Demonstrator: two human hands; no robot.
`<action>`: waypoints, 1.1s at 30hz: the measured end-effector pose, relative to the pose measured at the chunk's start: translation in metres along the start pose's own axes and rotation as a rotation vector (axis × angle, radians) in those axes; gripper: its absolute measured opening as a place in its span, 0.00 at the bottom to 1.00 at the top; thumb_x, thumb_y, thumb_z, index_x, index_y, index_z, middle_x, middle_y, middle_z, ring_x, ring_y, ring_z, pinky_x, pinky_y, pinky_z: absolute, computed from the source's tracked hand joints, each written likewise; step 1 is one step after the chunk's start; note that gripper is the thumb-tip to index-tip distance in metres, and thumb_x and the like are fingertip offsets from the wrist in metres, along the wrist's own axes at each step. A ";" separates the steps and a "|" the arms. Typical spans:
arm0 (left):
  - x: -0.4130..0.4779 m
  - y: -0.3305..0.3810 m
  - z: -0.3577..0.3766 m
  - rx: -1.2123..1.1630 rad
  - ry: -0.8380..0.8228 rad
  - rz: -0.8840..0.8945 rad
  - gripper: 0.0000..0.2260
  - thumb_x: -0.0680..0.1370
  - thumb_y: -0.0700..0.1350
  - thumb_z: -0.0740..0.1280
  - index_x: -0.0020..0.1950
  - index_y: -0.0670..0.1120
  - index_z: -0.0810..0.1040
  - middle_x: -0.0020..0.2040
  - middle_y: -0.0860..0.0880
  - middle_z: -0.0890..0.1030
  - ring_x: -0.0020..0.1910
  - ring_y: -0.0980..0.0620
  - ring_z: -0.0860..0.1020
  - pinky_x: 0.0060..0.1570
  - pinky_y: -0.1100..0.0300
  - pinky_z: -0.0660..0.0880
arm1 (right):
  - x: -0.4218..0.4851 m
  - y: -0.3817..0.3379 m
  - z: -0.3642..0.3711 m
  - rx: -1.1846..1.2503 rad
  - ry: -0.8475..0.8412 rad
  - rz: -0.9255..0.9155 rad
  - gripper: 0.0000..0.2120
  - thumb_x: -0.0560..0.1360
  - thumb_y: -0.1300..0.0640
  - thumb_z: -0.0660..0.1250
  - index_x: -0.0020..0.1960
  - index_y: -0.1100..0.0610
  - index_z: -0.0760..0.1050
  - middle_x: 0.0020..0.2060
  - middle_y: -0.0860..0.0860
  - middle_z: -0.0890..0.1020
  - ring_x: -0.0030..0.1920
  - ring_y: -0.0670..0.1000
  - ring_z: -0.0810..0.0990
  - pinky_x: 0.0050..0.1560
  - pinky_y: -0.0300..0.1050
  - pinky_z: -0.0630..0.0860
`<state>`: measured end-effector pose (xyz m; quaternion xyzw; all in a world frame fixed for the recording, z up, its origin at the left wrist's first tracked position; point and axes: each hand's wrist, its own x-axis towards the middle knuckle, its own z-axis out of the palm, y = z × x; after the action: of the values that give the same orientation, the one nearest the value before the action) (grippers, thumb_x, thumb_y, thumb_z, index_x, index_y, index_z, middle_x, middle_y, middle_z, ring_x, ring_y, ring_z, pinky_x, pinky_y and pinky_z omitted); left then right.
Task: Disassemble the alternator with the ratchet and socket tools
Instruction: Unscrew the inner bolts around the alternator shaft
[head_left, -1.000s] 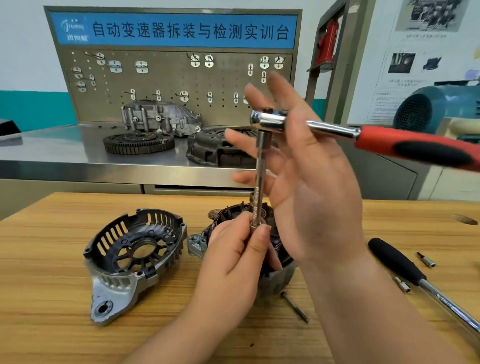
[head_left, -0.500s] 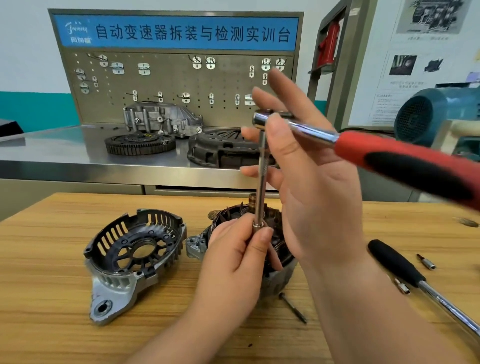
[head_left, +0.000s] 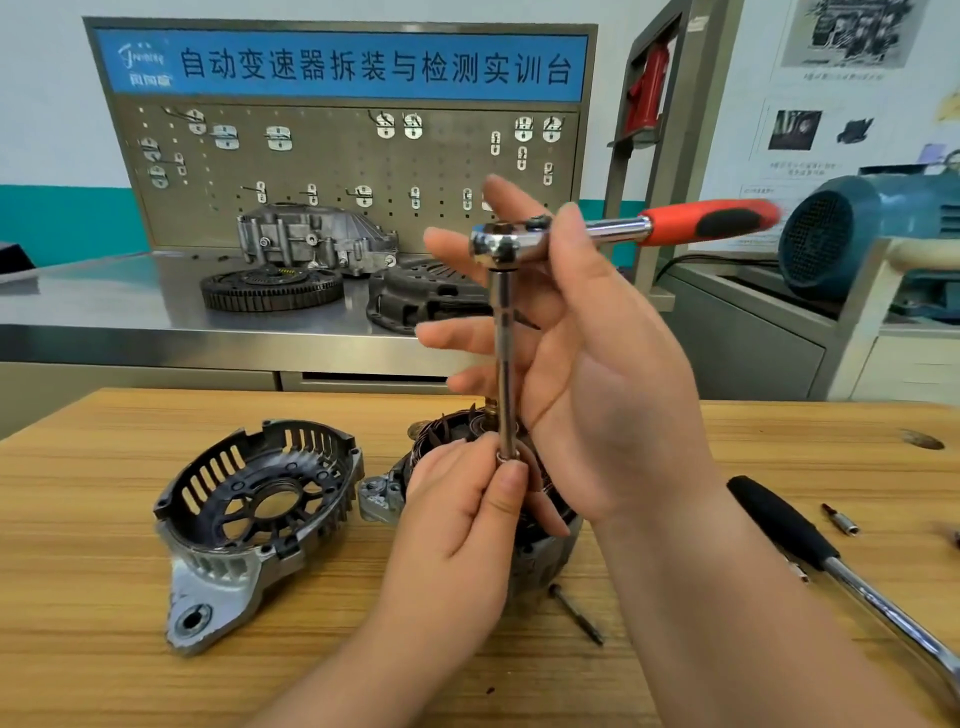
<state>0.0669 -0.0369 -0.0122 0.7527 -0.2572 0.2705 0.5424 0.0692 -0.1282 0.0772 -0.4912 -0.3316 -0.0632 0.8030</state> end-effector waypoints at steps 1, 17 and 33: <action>0.000 0.001 0.001 -0.003 0.007 -0.029 0.13 0.77 0.56 0.53 0.44 0.57 0.76 0.43 0.68 0.78 0.47 0.64 0.74 0.46 0.59 0.65 | -0.001 0.001 0.001 -0.079 0.020 -0.062 0.14 0.78 0.48 0.59 0.61 0.47 0.76 0.55 0.57 0.83 0.40 0.51 0.84 0.34 0.40 0.78; -0.001 -0.001 0.001 0.002 -0.040 -0.011 0.15 0.77 0.60 0.52 0.51 0.54 0.73 0.46 0.58 0.78 0.48 0.59 0.73 0.50 0.57 0.69 | 0.000 -0.010 -0.004 0.256 -0.047 0.148 0.20 0.81 0.47 0.48 0.63 0.57 0.70 0.46 0.49 0.85 0.33 0.48 0.83 0.32 0.38 0.75; 0.001 -0.003 0.003 0.002 0.006 -0.073 0.18 0.74 0.62 0.54 0.42 0.52 0.76 0.37 0.56 0.77 0.44 0.54 0.74 0.43 0.51 0.71 | -0.001 -0.002 0.004 0.022 0.141 -0.113 0.11 0.78 0.52 0.60 0.59 0.51 0.75 0.54 0.48 0.84 0.42 0.51 0.84 0.36 0.40 0.79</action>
<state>0.0704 -0.0387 -0.0145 0.7613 -0.2278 0.2528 0.5519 0.0651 -0.1259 0.0795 -0.4574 -0.3022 -0.1390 0.8247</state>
